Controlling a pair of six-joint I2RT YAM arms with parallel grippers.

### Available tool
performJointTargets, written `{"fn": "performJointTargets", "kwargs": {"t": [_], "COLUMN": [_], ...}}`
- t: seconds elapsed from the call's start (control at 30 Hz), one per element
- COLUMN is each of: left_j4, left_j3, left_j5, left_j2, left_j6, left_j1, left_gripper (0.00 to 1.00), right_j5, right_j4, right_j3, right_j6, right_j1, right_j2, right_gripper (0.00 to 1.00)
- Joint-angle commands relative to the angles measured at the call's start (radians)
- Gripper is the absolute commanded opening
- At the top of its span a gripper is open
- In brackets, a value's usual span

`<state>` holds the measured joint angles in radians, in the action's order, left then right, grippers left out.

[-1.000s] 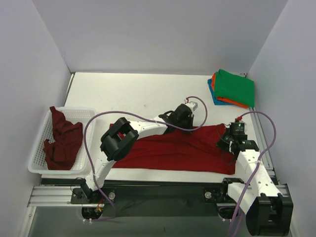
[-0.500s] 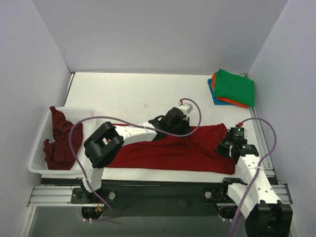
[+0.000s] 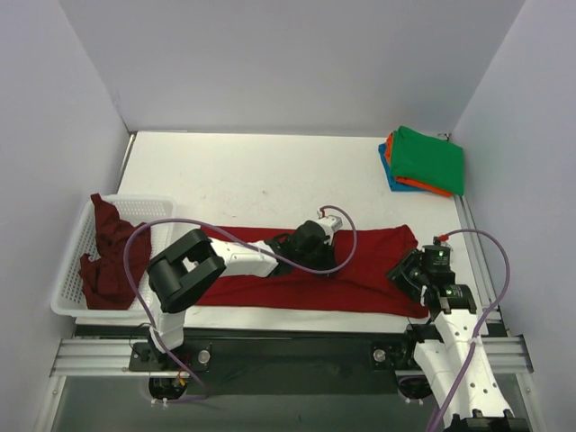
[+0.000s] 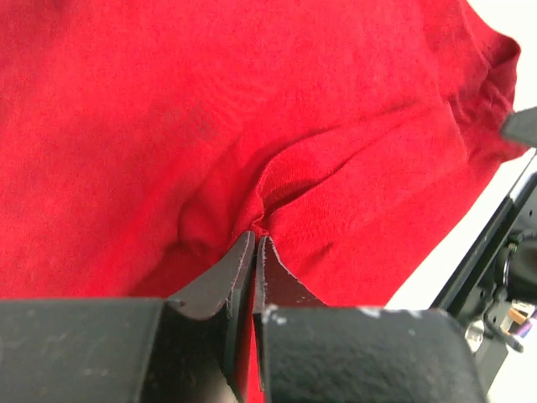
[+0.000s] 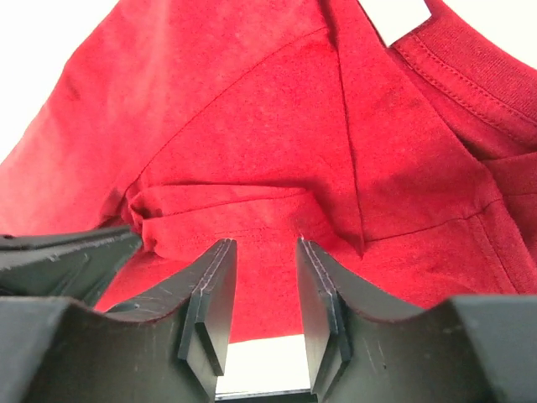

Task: Fold and stack the t-shirts
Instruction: Fold the other side of the tshirt into a rectangle

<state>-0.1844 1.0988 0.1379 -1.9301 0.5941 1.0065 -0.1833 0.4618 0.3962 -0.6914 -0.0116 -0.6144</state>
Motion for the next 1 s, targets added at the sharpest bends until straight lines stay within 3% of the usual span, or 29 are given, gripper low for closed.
{"fn": "performJointTargets", "kwargs": {"t": [0.0, 0.4, 0.53, 0.7, 0.97], "left_j4": [-0.104, -0.133, -0.138, -0.139, -0.158], "left_j3": [-0.043, -0.080, -0.094, -0.108, -0.131], "left_j5": [0.002, 0.019, 0.026, 0.020, 0.020], "left_j2": [0.098, 0.108, 0.106, 0.117, 0.114], "left_j6": [0.003, -0.016, -0.011, -0.017, -0.014], "left_j1": [0.006, 0.004, 0.004, 0.004, 0.004], "left_gripper": [0.00, 0.01, 0.01, 0.01, 0.01], "right_j5": [0.002, 0.071, 0.025, -0.019, -0.091], "right_j4": [0.035, -0.107, -0.141, -0.100, -0.002], "right_j3": [0.023, 0.049, 0.024, -0.014, -0.052], "right_j6": [-0.010, 0.032, 0.021, -0.002, -0.028], "right_j1": [0.005, 0.005, 0.005, 0.005, 0.027], "right_j2": [-0.005, -0.254, -0.275, -0.174, 0.001], "right_gripper": [0.36, 0.46, 0.38, 0.19, 0.16]}}
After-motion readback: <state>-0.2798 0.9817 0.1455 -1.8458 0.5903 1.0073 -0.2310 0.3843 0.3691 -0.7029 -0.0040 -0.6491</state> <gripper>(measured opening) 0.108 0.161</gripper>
